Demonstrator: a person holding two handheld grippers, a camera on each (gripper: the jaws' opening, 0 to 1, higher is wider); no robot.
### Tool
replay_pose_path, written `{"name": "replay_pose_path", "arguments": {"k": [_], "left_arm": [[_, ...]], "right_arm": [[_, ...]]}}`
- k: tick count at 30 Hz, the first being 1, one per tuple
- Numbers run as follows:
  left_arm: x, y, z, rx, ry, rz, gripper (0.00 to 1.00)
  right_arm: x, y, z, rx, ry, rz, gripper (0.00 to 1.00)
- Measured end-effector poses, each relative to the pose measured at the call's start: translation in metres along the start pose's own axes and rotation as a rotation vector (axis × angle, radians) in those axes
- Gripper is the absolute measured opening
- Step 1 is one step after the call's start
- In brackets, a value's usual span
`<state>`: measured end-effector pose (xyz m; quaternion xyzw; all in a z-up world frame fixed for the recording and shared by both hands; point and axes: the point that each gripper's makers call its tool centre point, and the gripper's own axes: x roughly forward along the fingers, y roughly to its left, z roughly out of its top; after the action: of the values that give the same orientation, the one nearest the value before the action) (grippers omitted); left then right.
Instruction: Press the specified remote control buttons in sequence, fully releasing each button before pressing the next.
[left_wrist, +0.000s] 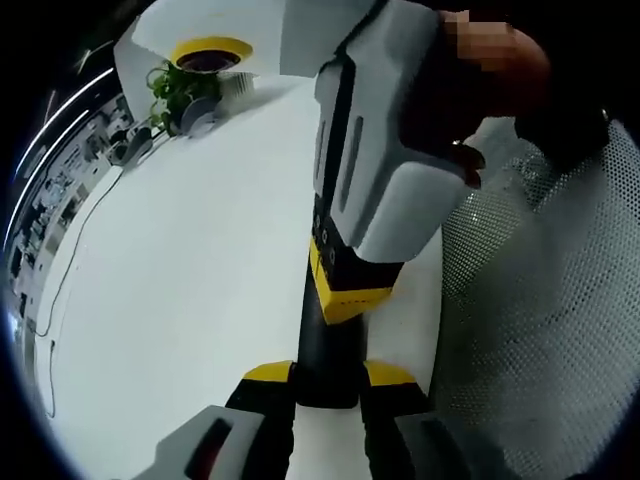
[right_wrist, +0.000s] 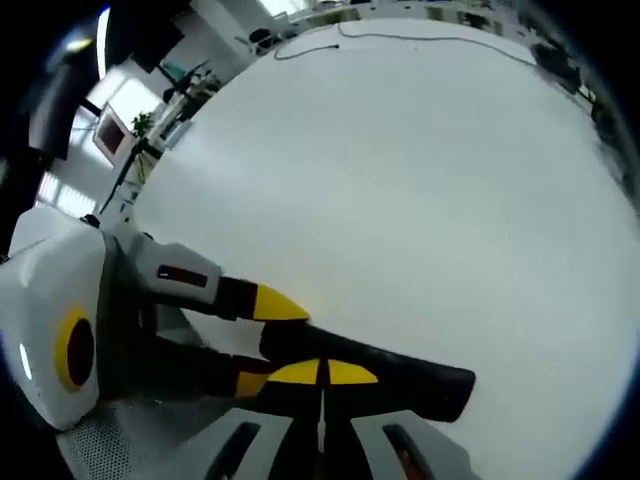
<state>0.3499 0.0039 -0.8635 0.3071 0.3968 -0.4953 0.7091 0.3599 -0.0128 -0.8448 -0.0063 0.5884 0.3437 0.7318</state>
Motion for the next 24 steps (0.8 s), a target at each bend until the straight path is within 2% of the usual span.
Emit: {"name": "replay_pose_path", "arguments": {"k": [1, 2, 3, 4, 5, 7, 8, 9, 13, 16, 17, 18, 19, 21, 24], "left_arm": [[0.000, 0.000, 0.000, -0.001, 0.004, 0.001, 0.25], [0.000, 0.000, 0.000, -0.003, 0.006, 0.002, 0.25], [0.000, 0.001, -0.001, -0.012, 0.008, 0.002, 0.25], [0.000, 0.001, -0.001, -0.016, 0.009, 0.002, 0.25], [0.000, 0.001, -0.001, -0.021, 0.010, 0.000, 0.25], [0.000, 0.001, -0.001, -0.035, 0.014, 0.001, 0.25], [0.001, 0.001, -0.001, -0.040, 0.022, 0.005, 0.25], [0.001, 0.000, 0.000, -0.032, 0.031, 0.008, 0.25], [0.001, -0.001, 0.000, 0.003, 0.068, 0.021, 0.25], [0.002, -0.001, 0.001, 0.007, 0.092, 0.024, 0.25], [0.002, 0.000, 0.001, 0.007, 0.093, 0.023, 0.25], [0.002, 0.000, 0.000, 0.006, 0.099, 0.016, 0.25], [0.002, 0.001, 0.000, 0.003, 0.101, 0.014, 0.25], [0.003, 0.001, -0.001, -0.005, 0.108, 0.004, 0.25], [0.003, 0.000, -0.001, 0.007, 0.115, 0.005, 0.25]], "right_arm": [[-0.008, 0.001, 0.006, 0.019, -0.044, 0.016, 0.00], [-0.011, 0.001, 0.008, 0.025, -0.057, 0.019, 0.00], [-0.027, -0.003, 0.021, 0.039, -0.155, 0.003, 0.00], [-0.032, -0.004, 0.024, 0.036, -0.182, -0.003, 0.00], [-0.046, -0.008, 0.032, 0.031, -0.245, -0.027, 0.00], [-0.066, -0.014, 0.039, 0.031, -0.329, -0.066, 0.00], [-0.083, -0.017, 0.045, 0.020, -0.404, -0.090, 0.00], [-0.092, -0.017, 0.047, 0.015, -0.439, -0.100, 0.00], [-0.140, -0.023, 0.047, 0.003, -0.602, -0.191, 0.00], [-0.172, -0.024, 0.038, 0.004, -0.675, -0.222, 0.00], [-0.176, -0.024, 0.035, 0.019, -0.681, -0.223, 0.00], [-0.192, -0.024, 0.033, 0.020, -0.737, -0.233, 0.00], [-0.197, -0.024, 0.032, 0.021, -0.755, -0.234, 0.02], [-0.211, -0.024, 0.025, 0.039, -0.797, -0.249, 0.13], [-0.230, -0.022, 0.012, 0.052, -0.847, -0.283, 0.24]]}}
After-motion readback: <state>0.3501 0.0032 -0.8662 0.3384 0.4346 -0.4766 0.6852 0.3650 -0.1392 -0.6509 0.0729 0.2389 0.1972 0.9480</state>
